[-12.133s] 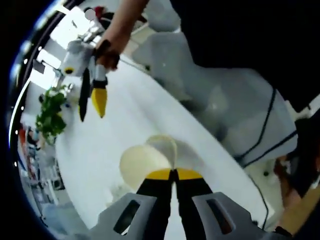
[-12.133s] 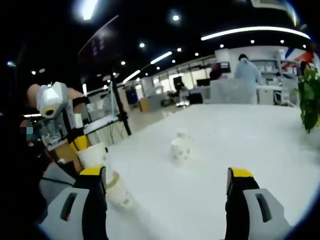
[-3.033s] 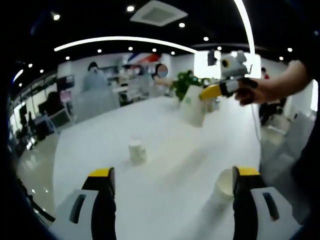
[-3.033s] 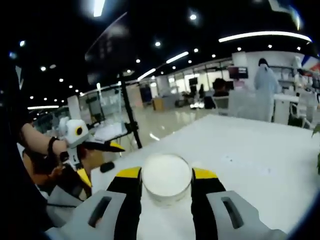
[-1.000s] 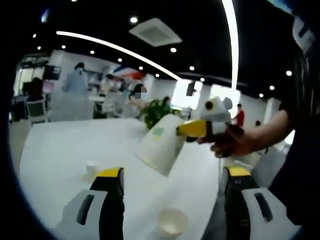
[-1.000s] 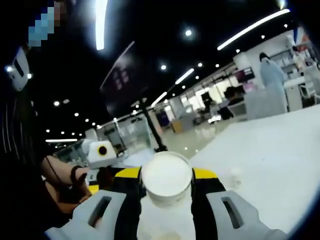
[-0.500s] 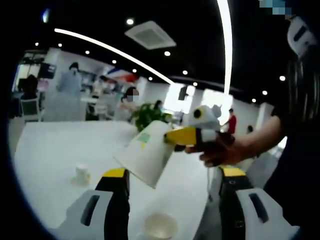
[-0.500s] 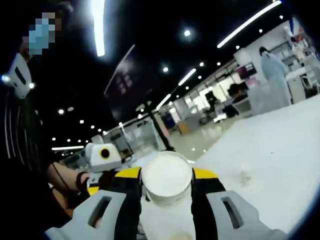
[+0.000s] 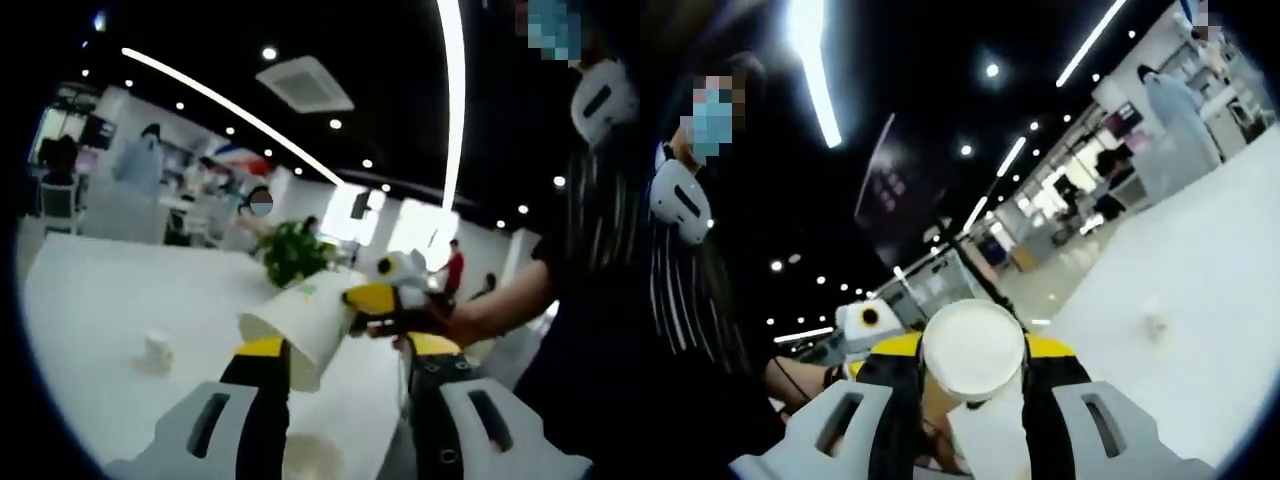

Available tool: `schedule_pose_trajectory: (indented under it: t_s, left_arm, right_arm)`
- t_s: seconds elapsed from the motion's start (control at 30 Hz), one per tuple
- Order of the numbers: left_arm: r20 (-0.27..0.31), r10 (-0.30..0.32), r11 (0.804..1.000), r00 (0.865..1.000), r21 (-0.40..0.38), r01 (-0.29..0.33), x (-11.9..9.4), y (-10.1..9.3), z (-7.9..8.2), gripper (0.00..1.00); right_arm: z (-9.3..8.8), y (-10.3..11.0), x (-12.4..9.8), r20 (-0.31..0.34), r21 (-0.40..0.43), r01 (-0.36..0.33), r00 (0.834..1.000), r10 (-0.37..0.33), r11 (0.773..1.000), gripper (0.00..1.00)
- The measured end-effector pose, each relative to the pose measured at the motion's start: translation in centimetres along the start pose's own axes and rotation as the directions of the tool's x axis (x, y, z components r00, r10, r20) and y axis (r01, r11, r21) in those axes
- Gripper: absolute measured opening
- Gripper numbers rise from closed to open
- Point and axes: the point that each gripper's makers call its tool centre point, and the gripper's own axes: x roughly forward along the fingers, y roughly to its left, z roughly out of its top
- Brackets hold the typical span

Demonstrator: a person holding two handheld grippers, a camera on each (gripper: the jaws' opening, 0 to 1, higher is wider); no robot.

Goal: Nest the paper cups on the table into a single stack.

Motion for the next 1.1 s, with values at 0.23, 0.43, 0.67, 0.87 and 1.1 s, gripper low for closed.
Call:
schedule_pose_trajectory:
  t_s: [0.23, 0.43, 0.67, 0.87, 1.1]
  left_arm:
    - [0.013, -0.027, 0.999, 1.0, -0.029, 0.027, -0.1, -0.5, 0.1, 0.34]
    - [0.012, -0.039, 0.999, 0.999, -0.035, 0.039, -0.3, -0.5, 0.1, 0.24]
    - [0.002, -0.055, 0.998, 0.999, -0.021, 0.055, -0.3, -0.5, 0.1, 0.16]
    - [-0.017, -0.075, 0.997, 0.997, -0.006, 0.075, -0.4, -0.9, 0.1, 0.05]
    - [-0.021, -0.109, 0.994, 0.994, 0.026, 0.109, -0.4, -1.4, 0.3, 0.05]
  right_arm:
    - [-1.1, 0.4, -0.7, -0.012, 0.032, -0.018, 1.0, 0.018, 0.999, 0.34]
    - [-1.7, 0.5, -1.0, 0.005, 0.103, -0.042, 0.999, 0.042, 0.994, 0.34]
    - [-2.2, 0.7, -1.2, 0.004, 0.144, -0.07, 0.998, 0.07, 0.987, 0.34]
    - [-2.4, 1.2, -1.4, -0.003, 0.133, -0.099, 0.995, 0.101, 0.986, 0.34]
    - [-2.2, 1.5, -1.6, -0.007, 0.128, -0.128, 0.992, 0.13, 0.984, 0.34]
